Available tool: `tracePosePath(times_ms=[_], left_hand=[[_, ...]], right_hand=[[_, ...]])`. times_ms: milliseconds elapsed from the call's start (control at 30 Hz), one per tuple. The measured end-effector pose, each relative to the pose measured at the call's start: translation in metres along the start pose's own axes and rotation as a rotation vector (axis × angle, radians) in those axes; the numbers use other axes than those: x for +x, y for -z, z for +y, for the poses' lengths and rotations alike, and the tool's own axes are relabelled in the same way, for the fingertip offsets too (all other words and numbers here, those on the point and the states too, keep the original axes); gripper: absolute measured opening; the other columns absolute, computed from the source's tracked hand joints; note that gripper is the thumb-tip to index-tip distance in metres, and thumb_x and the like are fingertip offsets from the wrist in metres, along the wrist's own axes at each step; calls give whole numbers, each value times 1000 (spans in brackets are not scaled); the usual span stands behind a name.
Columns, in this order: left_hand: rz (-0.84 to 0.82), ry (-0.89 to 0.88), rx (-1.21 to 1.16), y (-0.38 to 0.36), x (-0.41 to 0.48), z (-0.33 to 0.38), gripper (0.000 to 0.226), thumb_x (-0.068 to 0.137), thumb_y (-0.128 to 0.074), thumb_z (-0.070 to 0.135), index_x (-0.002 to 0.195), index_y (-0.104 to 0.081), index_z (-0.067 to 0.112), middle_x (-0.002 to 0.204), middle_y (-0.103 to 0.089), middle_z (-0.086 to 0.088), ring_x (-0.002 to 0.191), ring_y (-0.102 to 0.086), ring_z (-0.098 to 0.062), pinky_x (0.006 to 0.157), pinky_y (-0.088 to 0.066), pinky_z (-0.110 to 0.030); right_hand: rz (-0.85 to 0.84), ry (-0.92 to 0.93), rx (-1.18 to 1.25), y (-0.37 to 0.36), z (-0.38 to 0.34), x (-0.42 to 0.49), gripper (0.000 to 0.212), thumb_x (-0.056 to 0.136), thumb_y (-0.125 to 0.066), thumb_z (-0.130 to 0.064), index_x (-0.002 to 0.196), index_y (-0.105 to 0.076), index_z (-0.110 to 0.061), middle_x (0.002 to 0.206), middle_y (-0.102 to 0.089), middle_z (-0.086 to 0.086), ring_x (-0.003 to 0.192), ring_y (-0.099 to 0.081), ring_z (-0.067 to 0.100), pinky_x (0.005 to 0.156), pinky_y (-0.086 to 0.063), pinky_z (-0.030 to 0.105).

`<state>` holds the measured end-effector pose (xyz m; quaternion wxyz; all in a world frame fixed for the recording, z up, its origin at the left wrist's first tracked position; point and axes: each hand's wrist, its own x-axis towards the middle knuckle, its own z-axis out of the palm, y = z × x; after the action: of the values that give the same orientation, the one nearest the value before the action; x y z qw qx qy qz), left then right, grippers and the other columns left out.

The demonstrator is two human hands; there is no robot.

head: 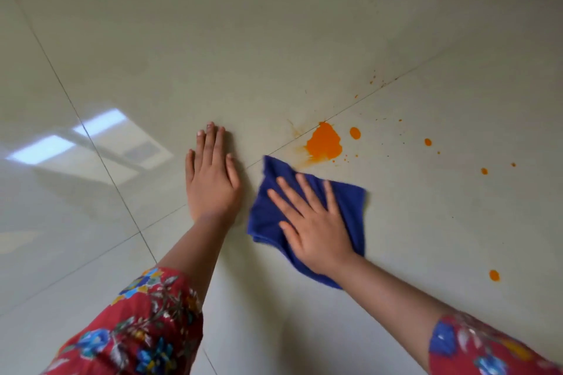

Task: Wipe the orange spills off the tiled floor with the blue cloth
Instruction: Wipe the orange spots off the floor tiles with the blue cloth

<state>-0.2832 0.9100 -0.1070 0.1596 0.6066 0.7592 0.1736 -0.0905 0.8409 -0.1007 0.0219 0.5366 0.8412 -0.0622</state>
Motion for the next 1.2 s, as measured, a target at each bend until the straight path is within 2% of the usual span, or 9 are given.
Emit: tracePosePath(times_ms=[67,233,433,633,700,900,967,1100,1200], left_hand=[[20,13,-31,2,1,0,54,96,-22,26,150,-28,20,159,-21,4,147,-14,-11,120,-9,-32],[18,-30,3,2,1,0,54,98,-19,28,152,-23,23,160,-16,7,148,-8,-8,120,-4,-30],[-20,-29,76,1,1,1,57,96,-16,33,152,-19,25,161,-12,8,148,-5,-9,120,-1,-32],[-31,-15,92,1,4,0,56,96,-18,34,151,-24,24,161,-14,7,148,-8,-10,119,-3,-33],[-35,-21,77,2,2,1,56,96,-19,33,151,-24,25,161,-14,7,148,-7,-10,119,-3,-32],[-24,-31,86,2,1,1,55,97,-20,33,152,-22,26,161,-12,9,148,-5,-9,119,0,-31],[-22,-29,87,1,1,0,56,97,-20,34,152,-22,26,161,-12,9,148,-6,-9,119,-1,-32],[3,-32,81,1,2,1,56,95,-22,34,149,-30,22,159,-21,4,148,-14,-14,119,-8,-36],[7,-53,66,1,1,1,57,94,-22,35,148,-33,21,159,-23,3,147,-16,-15,119,-9,-37]], right_hand=[[14,37,27,5,-6,52,56,100,-27,-43,154,-17,-33,162,-14,-7,149,-13,24,117,-10,55],[8,-196,-2,13,40,161,59,95,-17,-51,152,-21,-37,161,-17,-10,148,-17,23,115,-9,59],[147,-688,28,3,63,65,60,95,-19,-54,152,-18,-36,161,-17,-8,148,-16,25,112,-11,66],[50,-53,61,5,-3,98,57,97,-18,-45,152,-25,-31,161,-19,-7,148,-18,25,115,-13,59],[20,-78,48,13,29,134,59,96,-14,-44,152,-24,-29,161,-20,-5,147,-20,22,118,-14,50],[182,-667,47,7,104,63,60,98,-19,-42,151,-29,-17,159,-27,6,144,-28,31,117,-21,49],[131,-551,4,-2,56,18,61,97,-24,-42,152,-27,-17,159,-24,7,144,-27,32,116,-21,52],[22,-8,88,0,-5,23,61,96,-33,-47,153,-23,-27,162,-15,-2,148,-18,27,118,-11,51],[48,-35,63,9,28,86,60,95,-24,-51,151,-26,-30,160,-22,-4,147,-21,24,117,-13,50]])
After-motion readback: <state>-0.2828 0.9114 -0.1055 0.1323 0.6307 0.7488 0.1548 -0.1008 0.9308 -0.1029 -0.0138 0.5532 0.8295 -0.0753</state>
